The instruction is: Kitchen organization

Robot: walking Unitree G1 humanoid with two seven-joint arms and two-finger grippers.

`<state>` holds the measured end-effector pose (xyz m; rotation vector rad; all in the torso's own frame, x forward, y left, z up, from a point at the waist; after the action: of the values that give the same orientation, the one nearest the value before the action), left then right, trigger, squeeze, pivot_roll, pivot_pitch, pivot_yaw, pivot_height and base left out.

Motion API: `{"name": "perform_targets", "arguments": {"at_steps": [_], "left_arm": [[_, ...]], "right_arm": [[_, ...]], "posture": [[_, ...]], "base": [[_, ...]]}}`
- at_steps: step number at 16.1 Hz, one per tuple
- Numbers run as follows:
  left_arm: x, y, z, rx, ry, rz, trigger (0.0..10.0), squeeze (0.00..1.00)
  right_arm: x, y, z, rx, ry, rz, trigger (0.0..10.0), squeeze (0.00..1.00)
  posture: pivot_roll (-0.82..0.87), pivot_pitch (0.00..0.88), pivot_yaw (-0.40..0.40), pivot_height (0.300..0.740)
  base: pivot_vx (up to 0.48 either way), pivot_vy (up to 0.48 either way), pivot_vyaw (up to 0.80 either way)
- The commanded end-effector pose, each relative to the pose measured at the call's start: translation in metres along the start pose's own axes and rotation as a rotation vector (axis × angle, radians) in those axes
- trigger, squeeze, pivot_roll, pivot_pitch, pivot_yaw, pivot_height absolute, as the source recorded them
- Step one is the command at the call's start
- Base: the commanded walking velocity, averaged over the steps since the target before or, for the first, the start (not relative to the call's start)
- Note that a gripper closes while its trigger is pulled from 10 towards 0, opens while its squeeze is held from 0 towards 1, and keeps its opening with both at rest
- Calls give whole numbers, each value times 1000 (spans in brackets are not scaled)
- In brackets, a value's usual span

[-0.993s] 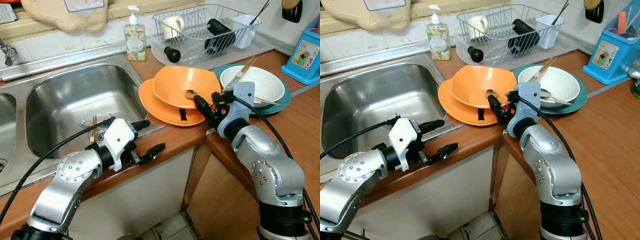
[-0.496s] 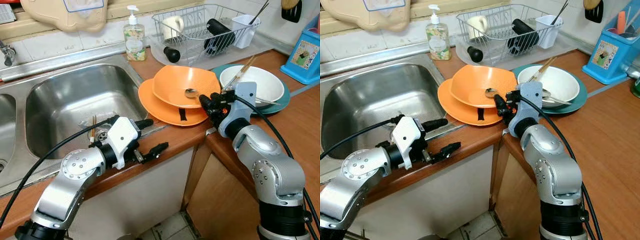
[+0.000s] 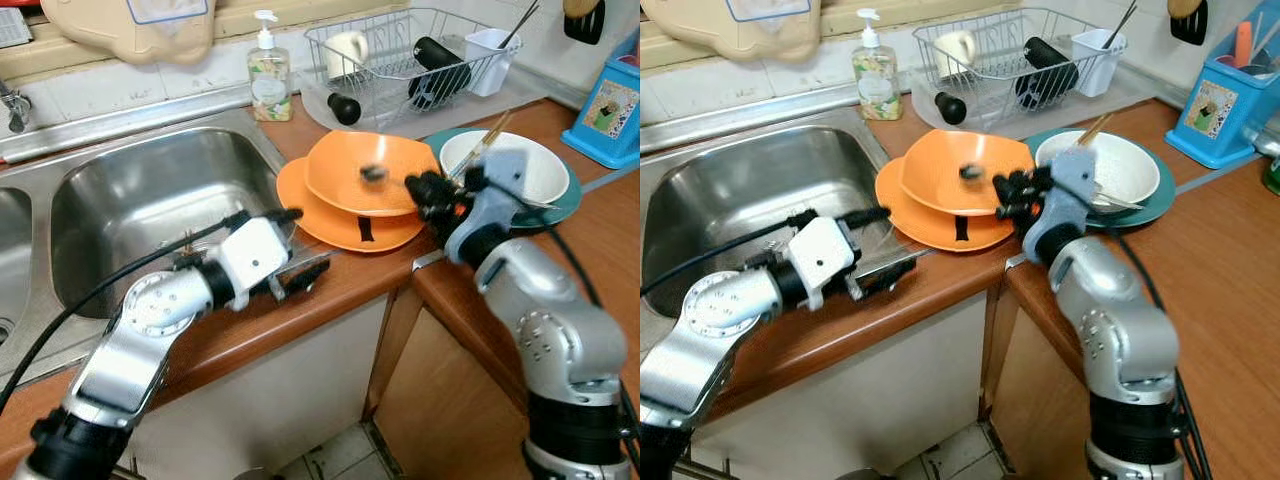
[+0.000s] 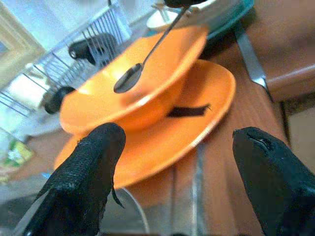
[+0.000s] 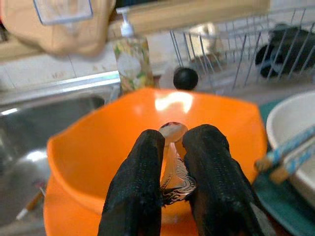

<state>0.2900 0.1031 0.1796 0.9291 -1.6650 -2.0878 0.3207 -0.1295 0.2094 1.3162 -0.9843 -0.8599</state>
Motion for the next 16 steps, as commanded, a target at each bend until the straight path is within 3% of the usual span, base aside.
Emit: {"name": "perform_targets", "arguments": {"at_steps": [1, 3, 5, 10, 11, 12, 16], "left_arm": [[-4, 4, -4, 2, 11, -38, 10000, 0], [-7, 12, -11, 29, -1, -118, 10000, 0], [-13, 27, -22, 82, 19, -293, 10000, 0], [-20, 36, -42, 90, 35, -465, 10000, 0], [-25, 40, -45, 113, 48, -480, 9059, 0], [-25, 40, -47, 121, 38, -468, 0, 0], [-27, 41, -52, 123, 40, -481, 0, 0]], "right_arm": [[-1, 10, 1, 35, 25, 2, 0, 0], [1, 14, 1, 53, 34, -9, 0, 0], [0, 23, 1, 90, 70, -46, 0, 0], [-14, 43, 1, 150, 168, -54, 0, 0], [-21, 46, 3, 155, 210, -49, 0, 0], [-26, 47, 3, 156, 235, -50, 0, 0], [-36, 47, 3, 147, 277, -54, 0, 0]], "posture": [[-126, 0, 73, 740], [-123, 0, 66, 740], [-125, 0, 62, 740], [-129, 0, 58, 740], [-131, 0, 59, 740], [-132, 0, 59, 740], [-133, 0, 53, 740]], "base": [[0, 0, 0], [0, 0, 0], [0, 0, 0], [0, 0, 0], [0, 0, 0], [0, 0, 0], [0, 0, 0]]}}
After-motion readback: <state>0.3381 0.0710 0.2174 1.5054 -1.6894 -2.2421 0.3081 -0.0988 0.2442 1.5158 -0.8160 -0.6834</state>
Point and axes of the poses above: a point about 5 cm out from each wrist's last joint towards the gripper, its own z axis pointing back from the gripper into the wrist, its own y axis along the axis of the wrist's last joint, x = y × z, the point moved 3 cm from there along -z, pointing out of the wrist towards the gripper, and after that the axes turned 14 degrees about z, right-handed, at the moved point
